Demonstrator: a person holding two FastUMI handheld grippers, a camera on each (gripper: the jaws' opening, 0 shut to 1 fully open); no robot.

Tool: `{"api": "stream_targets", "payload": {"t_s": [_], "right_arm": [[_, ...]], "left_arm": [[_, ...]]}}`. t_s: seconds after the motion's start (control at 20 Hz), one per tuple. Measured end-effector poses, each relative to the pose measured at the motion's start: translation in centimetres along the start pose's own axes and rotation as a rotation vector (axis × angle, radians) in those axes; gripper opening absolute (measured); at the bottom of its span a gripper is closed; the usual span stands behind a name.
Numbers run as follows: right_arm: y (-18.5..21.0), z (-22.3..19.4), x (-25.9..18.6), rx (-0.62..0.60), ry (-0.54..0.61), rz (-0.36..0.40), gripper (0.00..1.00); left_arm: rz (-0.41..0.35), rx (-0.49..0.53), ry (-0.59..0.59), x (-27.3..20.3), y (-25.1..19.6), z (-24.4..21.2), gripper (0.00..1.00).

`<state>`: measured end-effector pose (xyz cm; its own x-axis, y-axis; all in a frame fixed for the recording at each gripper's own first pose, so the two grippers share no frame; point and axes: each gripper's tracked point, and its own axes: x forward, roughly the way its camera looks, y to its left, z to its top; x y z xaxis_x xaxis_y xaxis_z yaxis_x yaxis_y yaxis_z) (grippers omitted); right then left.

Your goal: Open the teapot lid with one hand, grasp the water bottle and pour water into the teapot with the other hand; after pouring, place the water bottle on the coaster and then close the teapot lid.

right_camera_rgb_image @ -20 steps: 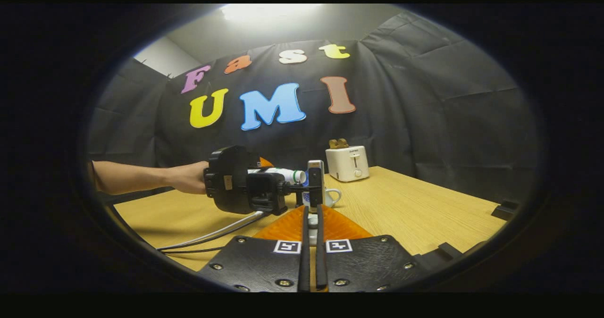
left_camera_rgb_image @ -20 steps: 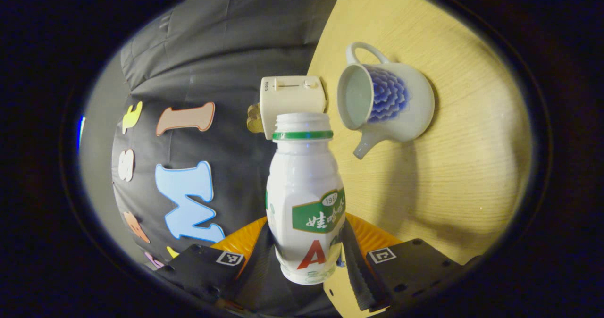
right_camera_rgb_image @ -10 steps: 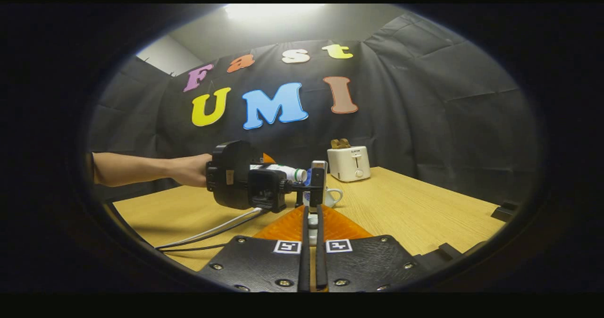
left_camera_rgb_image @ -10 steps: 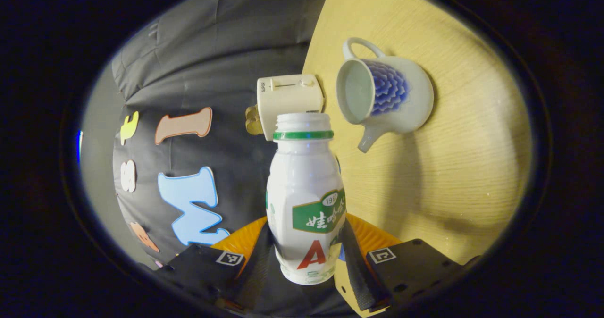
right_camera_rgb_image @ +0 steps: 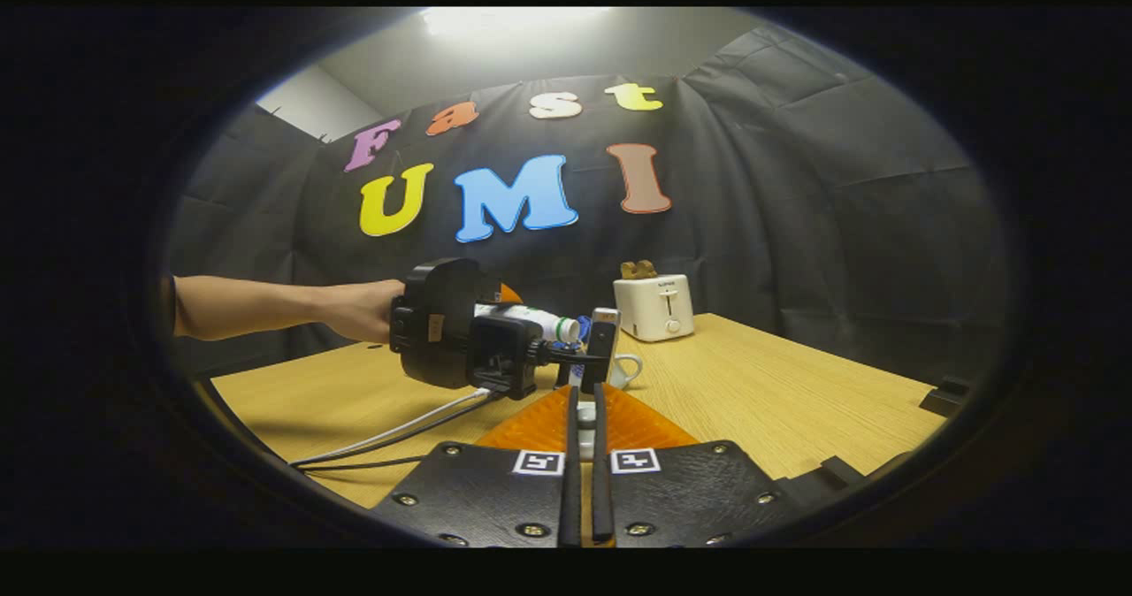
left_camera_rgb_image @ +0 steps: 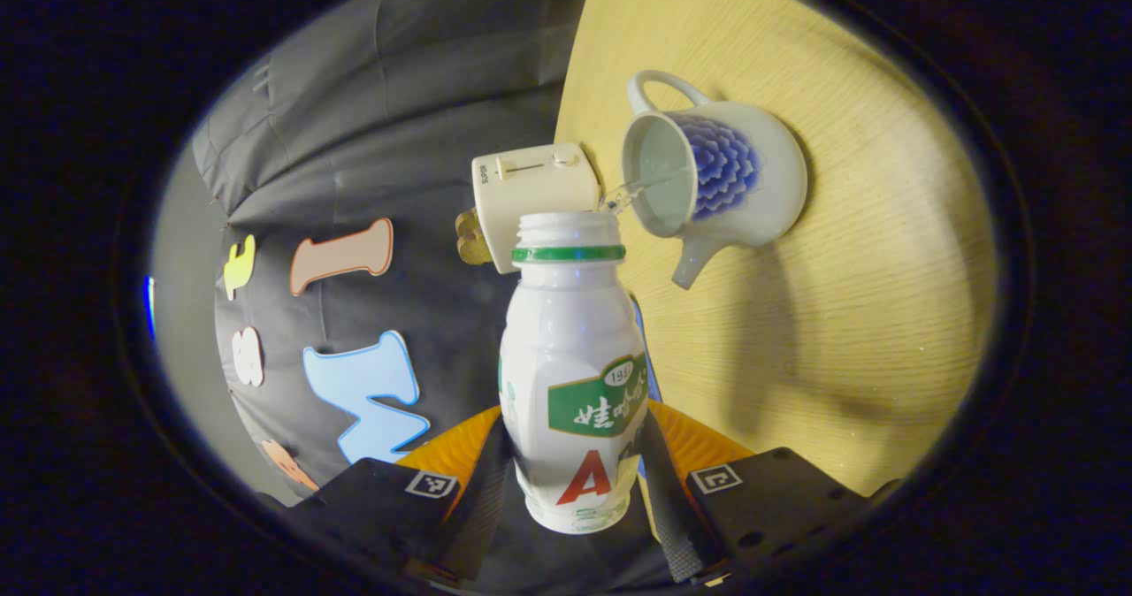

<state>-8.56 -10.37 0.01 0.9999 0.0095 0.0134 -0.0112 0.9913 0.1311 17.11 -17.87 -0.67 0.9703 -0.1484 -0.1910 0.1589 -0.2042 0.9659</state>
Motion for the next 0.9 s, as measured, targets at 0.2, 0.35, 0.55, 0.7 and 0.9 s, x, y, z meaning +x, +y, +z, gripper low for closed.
{"api": "stream_targets", "payload": {"t_s": [0.2, 0.35, 0.55, 0.7, 0.9], "right_arm": [[-0.14, 0.13, -0.02, 0.000, -0.004, -0.004, 0.00], [-0.10, 0.33, -0.09, -0.003, -0.007, -0.004, 0.00], [0.05, 0.49, -0.28, -0.015, -0.014, -0.004, 0.00], [0.04, 0.48, -0.31, -0.012, -0.014, -0.004, 0.05], [0.12, 0.57, -0.35, -0.013, -0.013, -0.003, 0.05]], "left_arm": [[-0.001, 0.009, 0.000, 0.20, 0.12, 0.05, 0.87], [-0.001, 0.020, 0.006, 0.21, -0.01, -0.01, 0.81], [0.005, 0.040, 0.010, 0.08, 0.19, -0.17, 0.81], [0.006, 0.063, 0.015, 0.08, 0.25, -0.24, 0.81], [0.011, 0.087, 0.013, -0.18, 0.47, 0.38, 0.81]]}}
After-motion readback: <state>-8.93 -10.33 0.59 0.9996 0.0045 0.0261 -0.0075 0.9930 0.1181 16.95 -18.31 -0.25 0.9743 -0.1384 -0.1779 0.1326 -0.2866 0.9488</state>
